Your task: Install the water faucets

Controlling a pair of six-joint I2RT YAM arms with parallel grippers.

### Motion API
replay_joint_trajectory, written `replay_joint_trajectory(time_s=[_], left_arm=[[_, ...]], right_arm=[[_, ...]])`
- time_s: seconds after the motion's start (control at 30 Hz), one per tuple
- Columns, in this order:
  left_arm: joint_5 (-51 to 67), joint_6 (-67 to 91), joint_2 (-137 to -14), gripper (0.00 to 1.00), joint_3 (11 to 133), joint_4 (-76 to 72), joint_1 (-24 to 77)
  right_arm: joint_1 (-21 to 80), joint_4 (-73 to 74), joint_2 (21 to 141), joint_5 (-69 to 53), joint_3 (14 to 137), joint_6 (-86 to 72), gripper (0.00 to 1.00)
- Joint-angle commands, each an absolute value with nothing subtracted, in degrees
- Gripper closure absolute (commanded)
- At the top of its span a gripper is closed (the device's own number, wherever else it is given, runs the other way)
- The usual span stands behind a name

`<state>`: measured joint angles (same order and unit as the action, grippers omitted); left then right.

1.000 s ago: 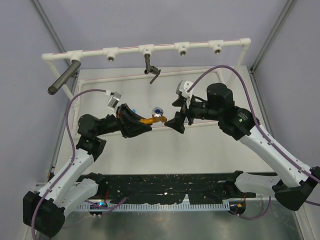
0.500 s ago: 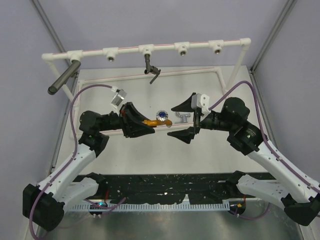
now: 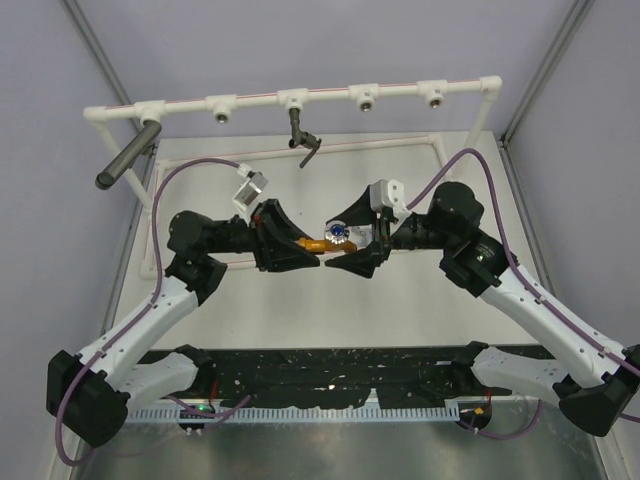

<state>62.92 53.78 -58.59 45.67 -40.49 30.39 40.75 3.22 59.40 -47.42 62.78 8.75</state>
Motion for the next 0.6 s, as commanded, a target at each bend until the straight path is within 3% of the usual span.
replay_joint_trajectory(time_s=[0.0,0.4,0.53,0.57], left_arm=[[63.02,53.96,-59.15,1.0,48.17,-43.68,31.02],[60.82,53.35,-58.1,1.0,47.46,-43.51,31.2],[60.21,53.09,-57.92,1.0,47.11,-43.77,31.81],[60.03,53.09,-57.83,1.0,47.02,-43.86,31.82]], right_arm=[[40.69,-3.69,59.24,-50.18,64.6,6.16,0.26],[40.69,-2.81,60.03,-50.54,64.51,5.89,0.42],[40.69,-3.08,60.21,-50.8,64.6,5.27,0.55],[40.61,-3.08,60.29,-50.8,64.77,5.27,0.65]])
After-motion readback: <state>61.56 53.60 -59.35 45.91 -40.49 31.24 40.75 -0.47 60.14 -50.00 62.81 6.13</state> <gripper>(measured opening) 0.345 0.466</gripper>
